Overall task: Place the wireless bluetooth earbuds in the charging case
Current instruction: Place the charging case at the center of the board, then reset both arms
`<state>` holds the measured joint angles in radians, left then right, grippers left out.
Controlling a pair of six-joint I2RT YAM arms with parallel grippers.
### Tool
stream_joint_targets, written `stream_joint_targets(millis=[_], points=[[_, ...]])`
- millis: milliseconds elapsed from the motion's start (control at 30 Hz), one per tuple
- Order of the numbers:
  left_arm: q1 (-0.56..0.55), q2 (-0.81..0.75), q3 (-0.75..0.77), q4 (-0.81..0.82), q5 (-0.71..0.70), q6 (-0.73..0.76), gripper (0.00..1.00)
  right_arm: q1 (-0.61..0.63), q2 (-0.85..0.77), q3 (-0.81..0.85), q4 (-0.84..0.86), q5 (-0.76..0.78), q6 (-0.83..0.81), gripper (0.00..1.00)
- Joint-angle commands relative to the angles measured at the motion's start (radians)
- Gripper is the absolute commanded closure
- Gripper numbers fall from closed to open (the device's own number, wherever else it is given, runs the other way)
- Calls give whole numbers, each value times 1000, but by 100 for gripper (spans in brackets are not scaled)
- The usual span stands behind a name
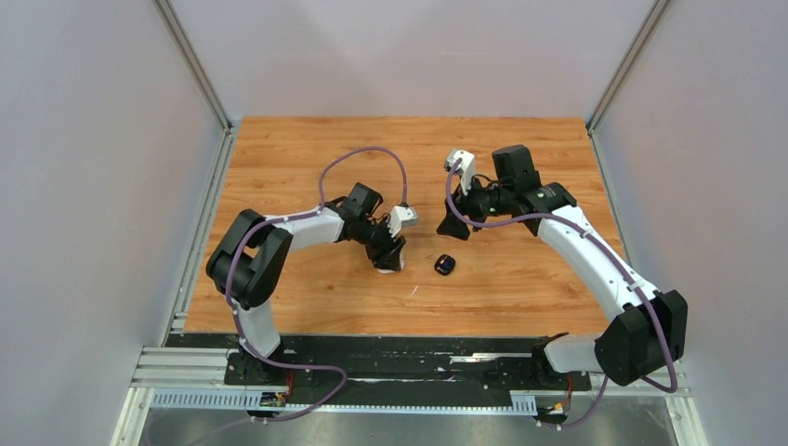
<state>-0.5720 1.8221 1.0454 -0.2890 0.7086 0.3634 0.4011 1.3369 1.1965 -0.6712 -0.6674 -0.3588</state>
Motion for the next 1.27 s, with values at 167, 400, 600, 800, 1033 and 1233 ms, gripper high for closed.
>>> stream_joint_targets(millis=[167,400,600,800,1033,1233], points=[[-69,-122,-21,94,-293,43,52,-7,-16,8,45,-32,18,42],[-74,-154,0,60,-363,104,61,-8,-16,10,47,-34,19,42],[-43,-273,86,20,-291,-37,33,-13,-38,34,43,10,33,42],[114,-465,209,-9,-348,-265,0,-66,-60,167,134,417,278,0],[204,-665,230,-67,-777,-327,0,-91,-66,320,228,837,420,0],[205,-729,150,-84,-811,-299,0,-91,-96,256,259,824,411,0]])
